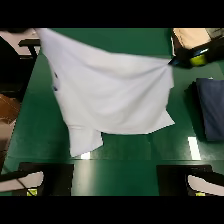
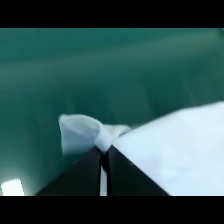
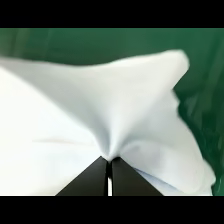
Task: Fold the shirts.
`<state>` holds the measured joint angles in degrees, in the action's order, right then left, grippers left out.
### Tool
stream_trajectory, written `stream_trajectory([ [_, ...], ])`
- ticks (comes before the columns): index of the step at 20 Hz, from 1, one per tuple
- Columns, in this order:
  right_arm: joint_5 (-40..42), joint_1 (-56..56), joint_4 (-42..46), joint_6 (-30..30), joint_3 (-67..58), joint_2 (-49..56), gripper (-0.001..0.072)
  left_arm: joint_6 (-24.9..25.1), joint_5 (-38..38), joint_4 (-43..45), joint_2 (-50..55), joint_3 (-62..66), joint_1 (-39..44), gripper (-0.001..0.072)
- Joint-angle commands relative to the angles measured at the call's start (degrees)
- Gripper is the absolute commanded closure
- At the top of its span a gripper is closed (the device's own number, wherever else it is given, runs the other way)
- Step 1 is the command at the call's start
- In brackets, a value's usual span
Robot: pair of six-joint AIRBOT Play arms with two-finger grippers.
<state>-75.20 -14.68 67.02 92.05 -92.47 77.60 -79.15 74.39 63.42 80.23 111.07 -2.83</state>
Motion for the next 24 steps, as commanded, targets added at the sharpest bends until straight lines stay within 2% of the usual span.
stream_trajectory([
  [1, 6.25, -2.10, 1.46, 0.48, 4.15, 10.29, 0.0697, -0.35, 4.48, 0.26, 15.91, 0.07, 0.00, 0.0686],
  [3, 8.22, -1.95, 0.31, 0.50, 4.15, 13.68, 0.0697, -1.36, 4.48, 1.05, 21.68, 0.07, -0.02, 0.0683],
  [4, 8.85, -1.18, -1.57, 0.48, 4.13, 14.67, 0.0694, -2.82, 4.44, 2.23, 23.41, 0.07, -0.13, 0.0538],
  [5, 9.33, -0.42, -3.72, 0.24, 4.13, 15.19, 0.0633, -3.91, 4.22, 3.80, 24.17, 0.07, -0.13, 0.0221],
  [6, 9.77, 0.70, -6.29, -0.85, 4.13, 15.28, 0.0405, -4.74, 4.26, 5.70, 24.24, 0.07, -0.13, 0.0164],
  [7, 9.90, 2.10, -8.90, -1.84, 4.11, 14.93, 0.0270, -4.85, 4.72, 7.32, 23.82, 0.13, -0.22, 0.0168],
  [10, 5.73, 6.60, -15.39, -7.69, 4.31, 11.98, 0.0271, -4.85, 8.76, 8.24, 21.07, 0.07, -1.51, 0.0169],
  [14, 1.01, 10.08, -14.58, -10.12, 12.02, 1.68, 0.0272, -4.33, 9.51, 8.90, 12.79, -10.03, -2.99, 0.0169],
  [20, 3.56, 12.79, -14.58, -10.19, 27.26, -13.53, 0.0272, -2.29, -0.66, 9.79, -4.26, -46.18, -2.97, 0.0168],
  [24, 5.84, 13.20, -14.84, -10.19, 32.22, -18.56, 0.0272, -2.23, -6.51, 7.50, -8.28, -61.40, -2.97, 0.0168],
])
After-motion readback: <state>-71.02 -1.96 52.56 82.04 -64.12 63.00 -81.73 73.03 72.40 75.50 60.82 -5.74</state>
